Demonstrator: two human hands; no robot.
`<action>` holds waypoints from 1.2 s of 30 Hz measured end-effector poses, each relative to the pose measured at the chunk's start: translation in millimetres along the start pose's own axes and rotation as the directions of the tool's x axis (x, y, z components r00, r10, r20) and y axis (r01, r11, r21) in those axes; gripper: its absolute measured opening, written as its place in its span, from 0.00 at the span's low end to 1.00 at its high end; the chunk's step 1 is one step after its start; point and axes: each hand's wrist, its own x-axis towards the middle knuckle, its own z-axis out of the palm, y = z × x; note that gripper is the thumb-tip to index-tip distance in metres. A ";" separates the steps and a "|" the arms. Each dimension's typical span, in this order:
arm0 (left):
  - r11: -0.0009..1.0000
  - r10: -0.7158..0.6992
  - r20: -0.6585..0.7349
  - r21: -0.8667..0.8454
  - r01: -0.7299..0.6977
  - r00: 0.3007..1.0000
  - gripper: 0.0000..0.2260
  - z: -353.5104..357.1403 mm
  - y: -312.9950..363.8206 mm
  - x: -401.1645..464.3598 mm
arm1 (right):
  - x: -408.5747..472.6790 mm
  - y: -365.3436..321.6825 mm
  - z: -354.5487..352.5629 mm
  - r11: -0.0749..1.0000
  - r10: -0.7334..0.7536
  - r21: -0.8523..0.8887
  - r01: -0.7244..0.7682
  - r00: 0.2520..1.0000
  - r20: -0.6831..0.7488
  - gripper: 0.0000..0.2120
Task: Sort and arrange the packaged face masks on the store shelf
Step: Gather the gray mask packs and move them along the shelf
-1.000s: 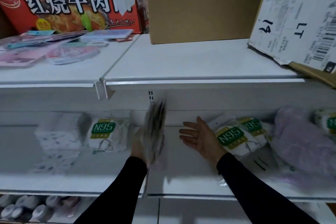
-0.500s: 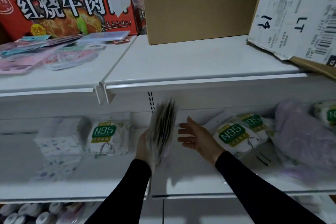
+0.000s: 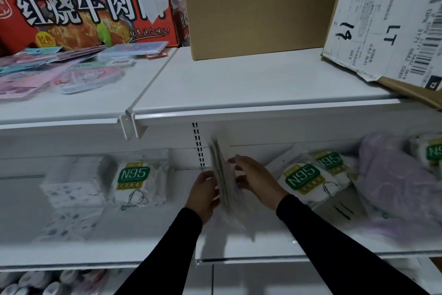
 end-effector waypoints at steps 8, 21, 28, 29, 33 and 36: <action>0.892 -0.080 0.234 -0.417 0.174 0.969 0.30 0.6 13.2 -27.3 | 2.7 14.3 -7.5 0.923 -0.135 -0.377 0.074 0.981 -0.138 0.17; 0.941 -0.155 0.252 -0.257 0.220 0.955 0.25 -6.6 9.2 -27.8 | 2.0 20.5 -14.6 0.999 0.026 0.036 -0.021 0.988 -0.151 0.23; 0.946 -0.127 0.213 -0.267 0.183 0.969 0.13 -8.3 8.6 -28.4 | -1.1 22.0 -23.5 0.973 0.091 0.223 -0.068 0.991 -0.097 0.16; 0.951 -0.128 0.193 -0.256 0.176 0.973 0.12 -9.3 8.9 -28.1 | -0.6 23.4 -26.1 0.972 0.099 0.222 -0.074 0.990 -0.105 0.16; 0.961 -0.106 0.109 -0.244 0.130 0.988 0.22 -13.7 8.2 -26.6 | 2.3 29.0 -36.4 0.973 0.106 0.217 -0.074 0.984 -0.142 0.15; 0.966 -0.094 0.045 -0.239 0.103 0.995 0.27 -16.3 6.5 -23.2 | 0.3 26.5 -48.3 0.982 0.089 0.184 -0.047 0.970 -0.228 0.09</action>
